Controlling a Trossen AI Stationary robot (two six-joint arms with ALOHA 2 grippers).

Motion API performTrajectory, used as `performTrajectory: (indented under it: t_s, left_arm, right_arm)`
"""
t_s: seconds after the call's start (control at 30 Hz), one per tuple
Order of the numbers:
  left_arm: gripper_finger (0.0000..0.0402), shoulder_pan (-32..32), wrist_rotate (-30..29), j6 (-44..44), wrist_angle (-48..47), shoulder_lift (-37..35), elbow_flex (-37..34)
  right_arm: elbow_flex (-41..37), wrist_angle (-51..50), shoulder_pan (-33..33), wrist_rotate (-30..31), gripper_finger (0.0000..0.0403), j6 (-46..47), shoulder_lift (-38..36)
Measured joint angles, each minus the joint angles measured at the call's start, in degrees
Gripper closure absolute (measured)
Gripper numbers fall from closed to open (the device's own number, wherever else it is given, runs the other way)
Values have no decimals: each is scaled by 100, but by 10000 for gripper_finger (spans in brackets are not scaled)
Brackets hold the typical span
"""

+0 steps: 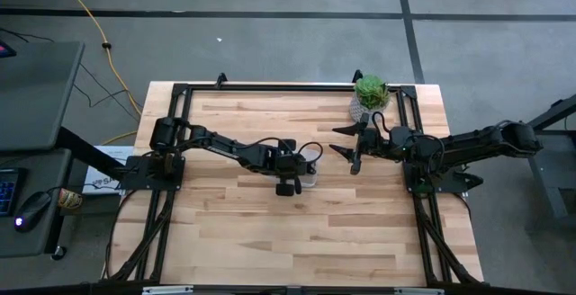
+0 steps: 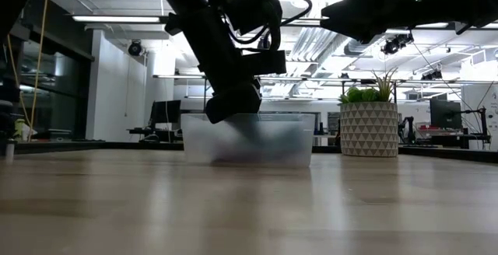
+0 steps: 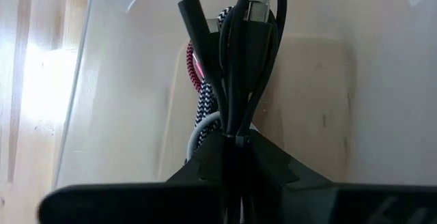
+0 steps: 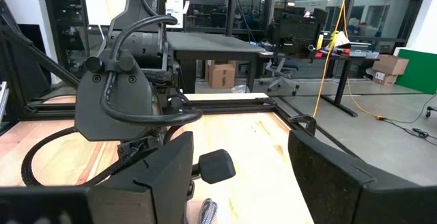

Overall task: Pick and place USB-C Cables
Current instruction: Put the black charger cable into the transparent bin

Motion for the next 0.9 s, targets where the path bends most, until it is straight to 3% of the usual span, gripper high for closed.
performTrajectory:
  t_s: [0.3,0.9]
  left_arm:
    - [304,-4,-102,-145,3,4,-4]
    - [219,-9,-117,-274,38,4,-4]
  right_arm:
    - [0,0,-1,0,171,0,0]
    - [0,0,1,0,171,1,0]
